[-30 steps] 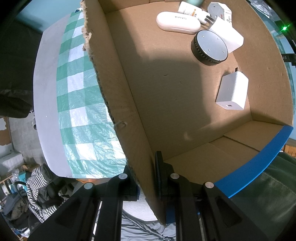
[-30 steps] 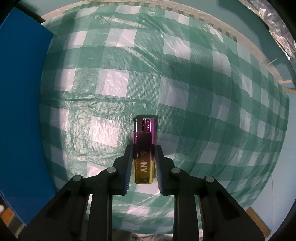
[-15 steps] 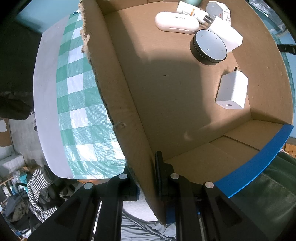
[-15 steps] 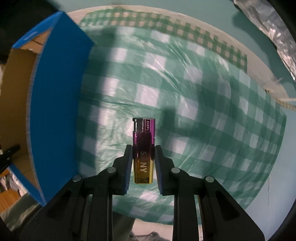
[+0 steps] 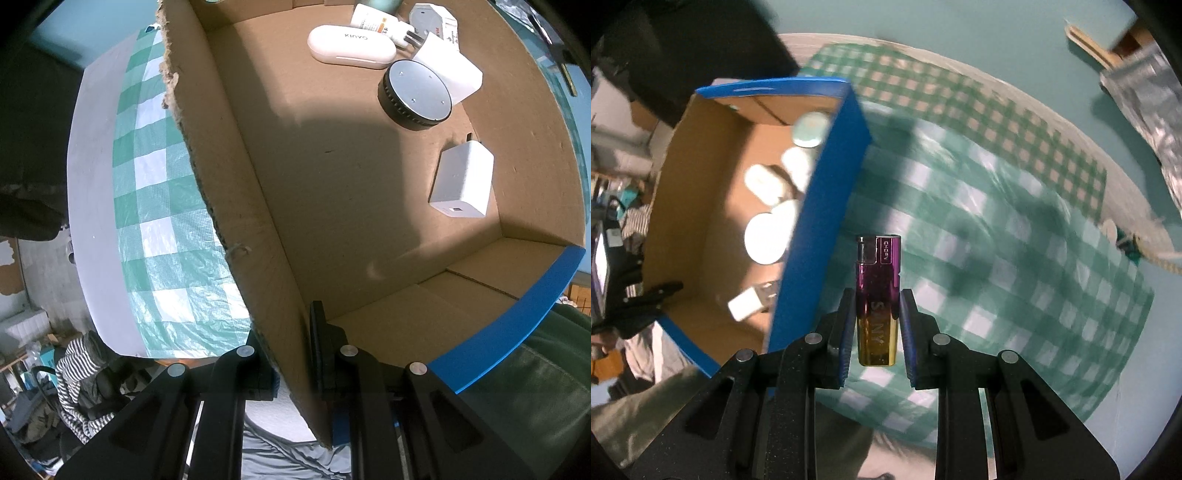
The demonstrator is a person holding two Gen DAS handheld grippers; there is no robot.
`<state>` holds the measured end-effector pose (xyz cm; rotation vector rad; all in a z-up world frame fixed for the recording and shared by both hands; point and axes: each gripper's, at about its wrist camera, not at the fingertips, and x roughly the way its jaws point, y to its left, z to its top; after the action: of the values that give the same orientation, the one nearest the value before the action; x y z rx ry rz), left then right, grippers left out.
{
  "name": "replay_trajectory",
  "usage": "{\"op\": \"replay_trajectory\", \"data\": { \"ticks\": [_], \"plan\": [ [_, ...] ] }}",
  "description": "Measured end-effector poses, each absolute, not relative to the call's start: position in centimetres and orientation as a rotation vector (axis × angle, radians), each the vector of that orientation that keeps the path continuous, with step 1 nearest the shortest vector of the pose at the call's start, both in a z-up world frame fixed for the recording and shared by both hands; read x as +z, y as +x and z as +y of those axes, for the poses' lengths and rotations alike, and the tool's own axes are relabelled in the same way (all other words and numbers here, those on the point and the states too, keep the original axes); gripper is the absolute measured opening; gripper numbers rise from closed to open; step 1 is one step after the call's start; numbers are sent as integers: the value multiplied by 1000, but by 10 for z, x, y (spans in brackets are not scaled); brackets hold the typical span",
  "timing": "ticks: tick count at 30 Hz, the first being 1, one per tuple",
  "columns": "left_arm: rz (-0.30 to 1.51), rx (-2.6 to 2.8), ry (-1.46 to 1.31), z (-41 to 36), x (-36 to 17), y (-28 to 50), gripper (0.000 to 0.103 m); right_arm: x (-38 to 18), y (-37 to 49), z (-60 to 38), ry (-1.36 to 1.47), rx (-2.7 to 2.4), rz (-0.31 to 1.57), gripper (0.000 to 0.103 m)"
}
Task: Organize rigid objects
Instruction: 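Carry the lighter into the box and open the right gripper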
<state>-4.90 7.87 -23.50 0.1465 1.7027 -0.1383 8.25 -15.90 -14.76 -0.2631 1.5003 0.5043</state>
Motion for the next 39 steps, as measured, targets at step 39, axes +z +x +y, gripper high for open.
{"op": "replay_trajectory", "data": {
  "ticks": [39],
  "plan": [
    [1701,-132,145,77,-236,-50,13,-199,44,-52,-531,678,1565,22]
  ]
}}
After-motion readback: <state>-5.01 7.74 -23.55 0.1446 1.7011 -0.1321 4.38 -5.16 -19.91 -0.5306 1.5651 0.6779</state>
